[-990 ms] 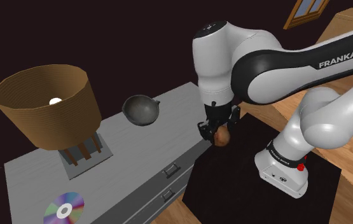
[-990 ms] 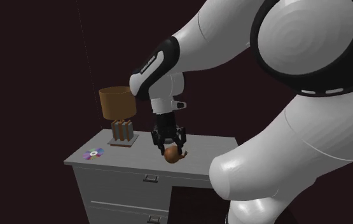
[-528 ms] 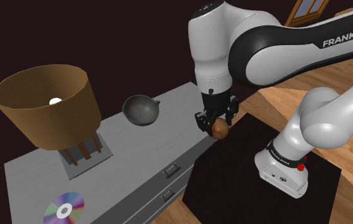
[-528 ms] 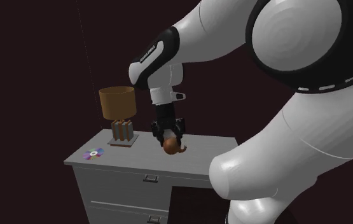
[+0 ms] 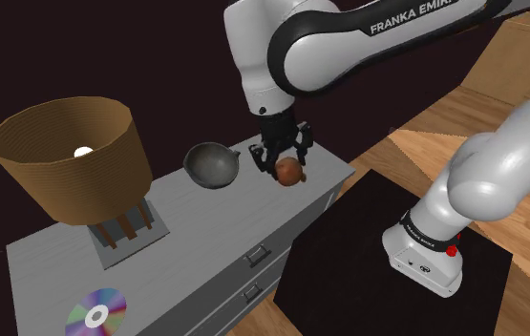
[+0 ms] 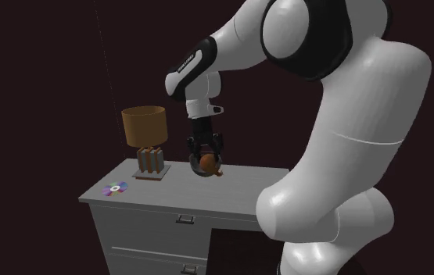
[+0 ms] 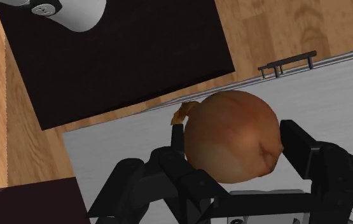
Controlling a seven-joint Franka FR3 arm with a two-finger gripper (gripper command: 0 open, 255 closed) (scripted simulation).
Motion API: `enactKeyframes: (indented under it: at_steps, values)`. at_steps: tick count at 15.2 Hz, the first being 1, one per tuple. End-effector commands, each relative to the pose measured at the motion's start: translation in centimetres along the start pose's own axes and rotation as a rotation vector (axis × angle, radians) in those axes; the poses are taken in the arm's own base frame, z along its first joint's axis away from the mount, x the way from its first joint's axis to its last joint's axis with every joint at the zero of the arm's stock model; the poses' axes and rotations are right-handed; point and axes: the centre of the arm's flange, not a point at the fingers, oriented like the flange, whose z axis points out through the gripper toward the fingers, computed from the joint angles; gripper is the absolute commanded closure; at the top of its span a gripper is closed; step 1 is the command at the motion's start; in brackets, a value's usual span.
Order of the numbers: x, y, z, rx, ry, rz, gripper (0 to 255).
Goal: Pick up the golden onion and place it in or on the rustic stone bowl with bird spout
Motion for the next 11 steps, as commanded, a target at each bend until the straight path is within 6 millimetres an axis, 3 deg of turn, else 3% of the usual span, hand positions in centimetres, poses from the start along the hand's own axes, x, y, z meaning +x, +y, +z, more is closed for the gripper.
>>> enactKeyframes:
  at_steps: [1,11]
  values:
    - [1.9,-1.2,-0.7,0.000,0.000,0.000,255]
    - [12.8,-7.1,-5.2,0.000,0.000,0.000,255]
